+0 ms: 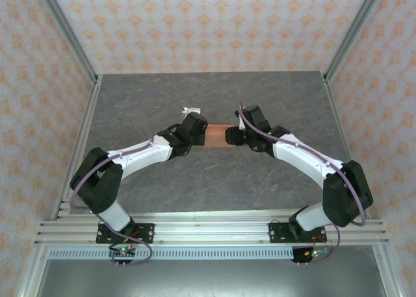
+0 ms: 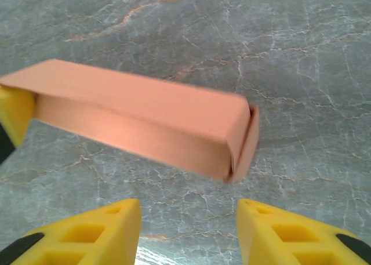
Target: Fold the paper box
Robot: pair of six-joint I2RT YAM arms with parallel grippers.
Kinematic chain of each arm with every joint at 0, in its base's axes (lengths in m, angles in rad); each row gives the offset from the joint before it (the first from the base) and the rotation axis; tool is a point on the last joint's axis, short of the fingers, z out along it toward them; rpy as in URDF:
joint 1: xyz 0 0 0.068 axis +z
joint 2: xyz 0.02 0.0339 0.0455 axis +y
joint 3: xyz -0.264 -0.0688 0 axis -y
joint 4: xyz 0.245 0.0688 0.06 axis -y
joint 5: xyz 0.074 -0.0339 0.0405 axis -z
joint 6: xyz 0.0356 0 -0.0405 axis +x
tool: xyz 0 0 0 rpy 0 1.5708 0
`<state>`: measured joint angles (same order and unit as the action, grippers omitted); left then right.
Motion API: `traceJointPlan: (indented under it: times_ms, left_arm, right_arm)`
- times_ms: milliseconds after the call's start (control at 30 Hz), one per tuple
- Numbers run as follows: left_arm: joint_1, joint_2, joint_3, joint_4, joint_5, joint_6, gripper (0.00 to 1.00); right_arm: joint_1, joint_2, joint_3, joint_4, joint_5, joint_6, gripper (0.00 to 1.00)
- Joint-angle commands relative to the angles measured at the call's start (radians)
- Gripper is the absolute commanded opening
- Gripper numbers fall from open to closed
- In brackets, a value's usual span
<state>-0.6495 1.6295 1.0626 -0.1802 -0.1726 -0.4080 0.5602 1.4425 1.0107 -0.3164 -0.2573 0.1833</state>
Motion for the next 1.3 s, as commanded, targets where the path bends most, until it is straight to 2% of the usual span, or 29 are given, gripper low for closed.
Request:
traceJointPlan:
  times_ms: [0, 200, 500, 767, 1267]
  left_arm:
    - [-0.013, 0.011, 0.031, -0.11, -0.023, 0.026, 0.0]
    - [-0.018, 0.013, 0.041, -0.123, -0.032, 0.036, 0.0]
    - [-0.021, 0.021, 0.037, -0.113, -0.039, 0.036, 0.0]
    - [-0.025, 0.015, 0.037, -0.118, -0.052, 0.039, 0.0]
    - [-0.035, 0.011, 0.034, -0.119, -0.062, 0.036, 0.0]
  right_arm:
    - [-0.001, -0.006, 0.032, -0.008, -0.017, 0.005, 0.47]
    - [-0.02, -0.024, 0.051, -0.018, -0.008, 0.018, 0.48]
    - [-0.152, 0.047, 0.106, 0.049, -0.175, 0.13, 0.51]
    - [-0.154, 0.145, 0.145, 0.051, -0.19, 0.179, 0.48]
    - [-0.141, 0.104, -0.028, 0.16, -0.216, 0.252, 0.45]
